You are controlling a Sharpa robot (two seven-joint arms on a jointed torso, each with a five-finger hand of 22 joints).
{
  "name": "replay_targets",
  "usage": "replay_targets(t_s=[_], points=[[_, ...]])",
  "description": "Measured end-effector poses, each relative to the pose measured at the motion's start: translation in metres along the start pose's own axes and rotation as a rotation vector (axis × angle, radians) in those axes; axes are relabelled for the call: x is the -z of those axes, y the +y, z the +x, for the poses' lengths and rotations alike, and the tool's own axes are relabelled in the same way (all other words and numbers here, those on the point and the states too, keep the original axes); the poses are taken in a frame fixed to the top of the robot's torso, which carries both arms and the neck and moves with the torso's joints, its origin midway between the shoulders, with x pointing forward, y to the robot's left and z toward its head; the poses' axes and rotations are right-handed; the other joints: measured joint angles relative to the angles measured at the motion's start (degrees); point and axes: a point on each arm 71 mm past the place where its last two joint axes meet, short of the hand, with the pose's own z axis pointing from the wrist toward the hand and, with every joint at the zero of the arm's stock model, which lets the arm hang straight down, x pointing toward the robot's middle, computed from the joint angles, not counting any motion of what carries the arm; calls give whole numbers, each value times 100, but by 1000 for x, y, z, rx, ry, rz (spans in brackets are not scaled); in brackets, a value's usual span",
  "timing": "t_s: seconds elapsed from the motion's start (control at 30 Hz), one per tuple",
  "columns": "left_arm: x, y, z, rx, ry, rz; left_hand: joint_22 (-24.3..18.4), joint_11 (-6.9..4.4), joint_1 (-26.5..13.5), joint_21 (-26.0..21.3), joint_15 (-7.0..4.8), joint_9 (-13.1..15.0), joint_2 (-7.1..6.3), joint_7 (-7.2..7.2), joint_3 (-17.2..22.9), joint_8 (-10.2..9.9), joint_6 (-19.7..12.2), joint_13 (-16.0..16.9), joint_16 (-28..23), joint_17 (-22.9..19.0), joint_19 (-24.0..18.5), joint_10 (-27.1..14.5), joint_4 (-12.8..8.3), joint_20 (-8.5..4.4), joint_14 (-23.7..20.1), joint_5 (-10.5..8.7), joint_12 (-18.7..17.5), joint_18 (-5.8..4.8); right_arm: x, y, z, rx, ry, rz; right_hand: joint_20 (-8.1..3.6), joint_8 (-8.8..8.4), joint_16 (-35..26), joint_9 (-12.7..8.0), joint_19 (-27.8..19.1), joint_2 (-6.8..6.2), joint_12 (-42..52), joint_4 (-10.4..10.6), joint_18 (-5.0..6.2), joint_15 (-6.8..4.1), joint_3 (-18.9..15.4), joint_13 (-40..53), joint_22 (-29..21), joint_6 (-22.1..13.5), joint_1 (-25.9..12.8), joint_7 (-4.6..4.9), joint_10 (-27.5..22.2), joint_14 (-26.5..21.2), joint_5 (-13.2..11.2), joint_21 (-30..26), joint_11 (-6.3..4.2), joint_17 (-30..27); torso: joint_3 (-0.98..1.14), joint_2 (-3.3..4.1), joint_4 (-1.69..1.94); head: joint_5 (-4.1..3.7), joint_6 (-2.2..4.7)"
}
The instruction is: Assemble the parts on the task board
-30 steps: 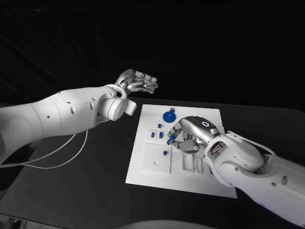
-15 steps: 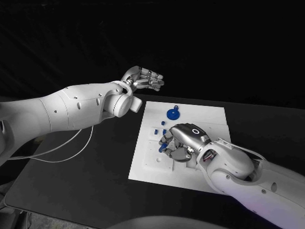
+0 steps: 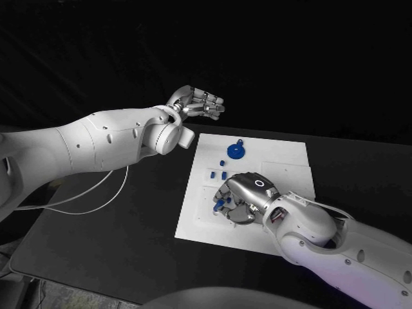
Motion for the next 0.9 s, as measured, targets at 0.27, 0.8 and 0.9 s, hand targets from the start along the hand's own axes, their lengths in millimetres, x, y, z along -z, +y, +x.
replay_targets(t_s=[0.27, 0.8, 0.9], points=[[0, 0, 0, 1, 2, -1, 0, 0, 0, 0, 0, 0, 0, 0, 0, 0, 0, 0, 0, 0, 0, 0, 0, 0, 0, 0, 0, 0, -1, 1, 6, 8, 13, 0, 0, -5, 0, -3, 0, 0, -12, -1, 0, 0, -1, -1, 15, 2, 0, -2, -1, 0, -5, 0, -1, 6, 3, 0, -5, 18, -26], [0, 0, 2, 2, 5, -1, 0, 0, 0, 0, 0, 0, 0, 0, 0, 0, 0, 0, 0, 0, 0, 0, 0, 0, 0, 0, 0, 0, -3, 2, 10, 24, 22, 11, 2, 5, 0, -27, 1, -2, 6, -15, 0, 0, -15, -5, 37, -1, 2, 0, -2, 0, 1, 0, -3, 5, 3, 1, -4, 13, -57], [-1, 0, 2, 3, 6, -1, 0, 0, 0, 0, 0, 0, 0, 0, 0, 0, 0, 0, 0, 0, 0, 0, 0, 0, 0, 0, 0, 0, -4, 2, 11, 29, 28, 16, 2, 5, 0, -27, 1, -8, 6, -16, 0, 0, -15, -5, 37, -4, 8, 2, -4, 0, 1, 0, -4, 5, 0, 0, -1, 17, -66]])
